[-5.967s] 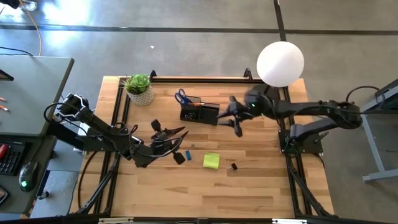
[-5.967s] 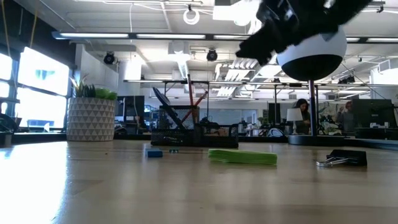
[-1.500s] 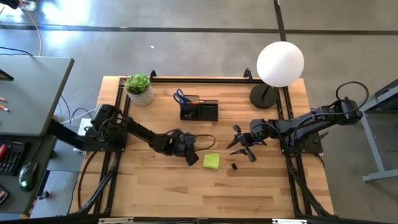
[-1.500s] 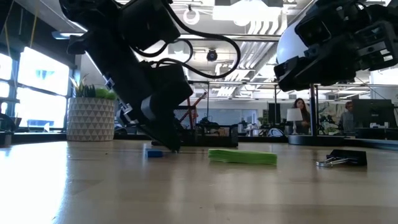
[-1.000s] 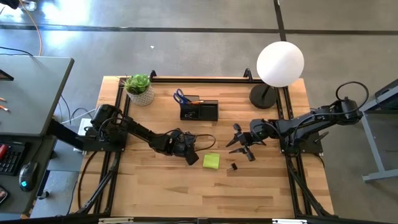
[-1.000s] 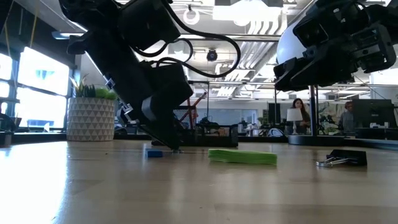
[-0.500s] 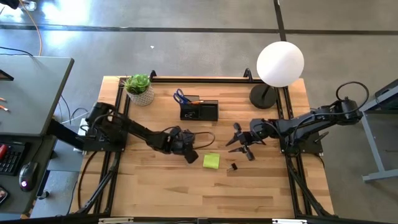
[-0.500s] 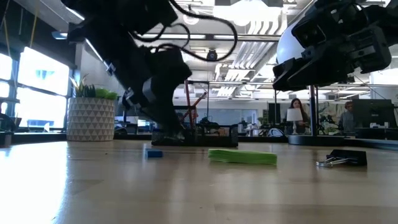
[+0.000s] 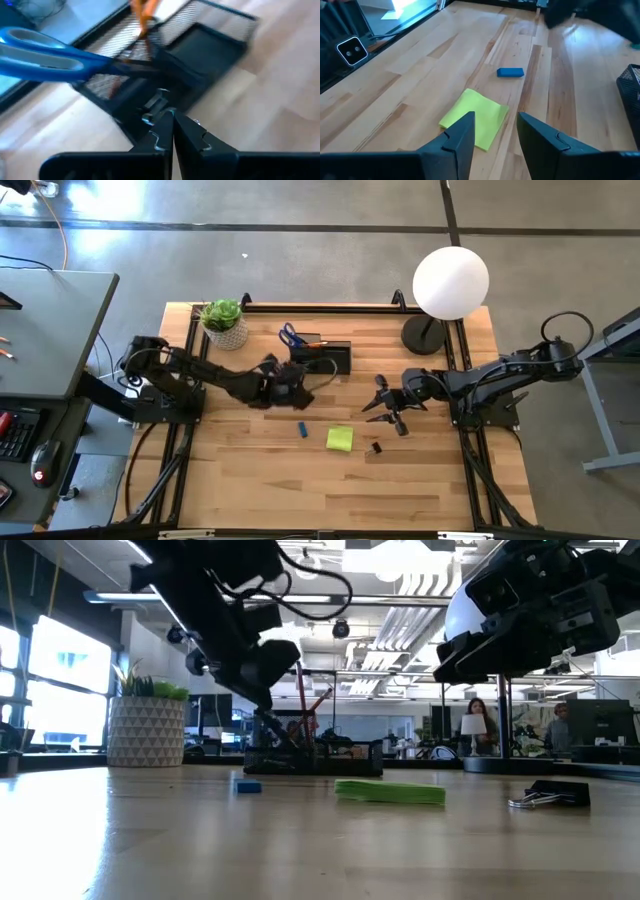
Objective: Pick and place office supplies into organizer
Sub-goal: Put the blue binder clip into the black desk organizer
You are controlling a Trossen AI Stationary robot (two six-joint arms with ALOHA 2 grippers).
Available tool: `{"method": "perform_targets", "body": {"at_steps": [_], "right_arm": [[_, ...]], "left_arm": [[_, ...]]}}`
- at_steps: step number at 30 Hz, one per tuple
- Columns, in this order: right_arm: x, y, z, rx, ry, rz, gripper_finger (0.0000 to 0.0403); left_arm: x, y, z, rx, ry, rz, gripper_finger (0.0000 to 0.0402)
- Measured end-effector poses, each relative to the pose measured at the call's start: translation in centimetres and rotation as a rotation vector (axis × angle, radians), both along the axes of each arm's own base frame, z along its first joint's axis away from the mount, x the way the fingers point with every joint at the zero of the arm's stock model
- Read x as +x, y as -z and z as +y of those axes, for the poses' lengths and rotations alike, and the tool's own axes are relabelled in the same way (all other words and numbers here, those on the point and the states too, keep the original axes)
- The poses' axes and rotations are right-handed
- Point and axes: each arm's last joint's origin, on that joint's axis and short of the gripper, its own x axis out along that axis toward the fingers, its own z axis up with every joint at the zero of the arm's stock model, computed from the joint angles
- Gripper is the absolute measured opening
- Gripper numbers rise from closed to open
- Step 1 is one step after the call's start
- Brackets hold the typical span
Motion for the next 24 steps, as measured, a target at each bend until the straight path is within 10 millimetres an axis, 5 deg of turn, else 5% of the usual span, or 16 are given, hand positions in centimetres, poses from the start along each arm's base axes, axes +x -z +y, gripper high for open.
{"method": "perform_targets", "body": {"at_steps": [8, 24], "right_arm": [[0.0, 0.0, 0.0, 0.001, 0.001, 0.004, 0.0140], [0.0, 0.1, 0.0, 0.001, 0.001, 0.007, 0.0140]], "left_arm": [[-0.3, 0.3, 4.2, -0.044, -0.062, 0.033, 0.0000], [-0.6, 0.4, 4.6, -0.088, -0.081, 0.023, 0.0001]]}}
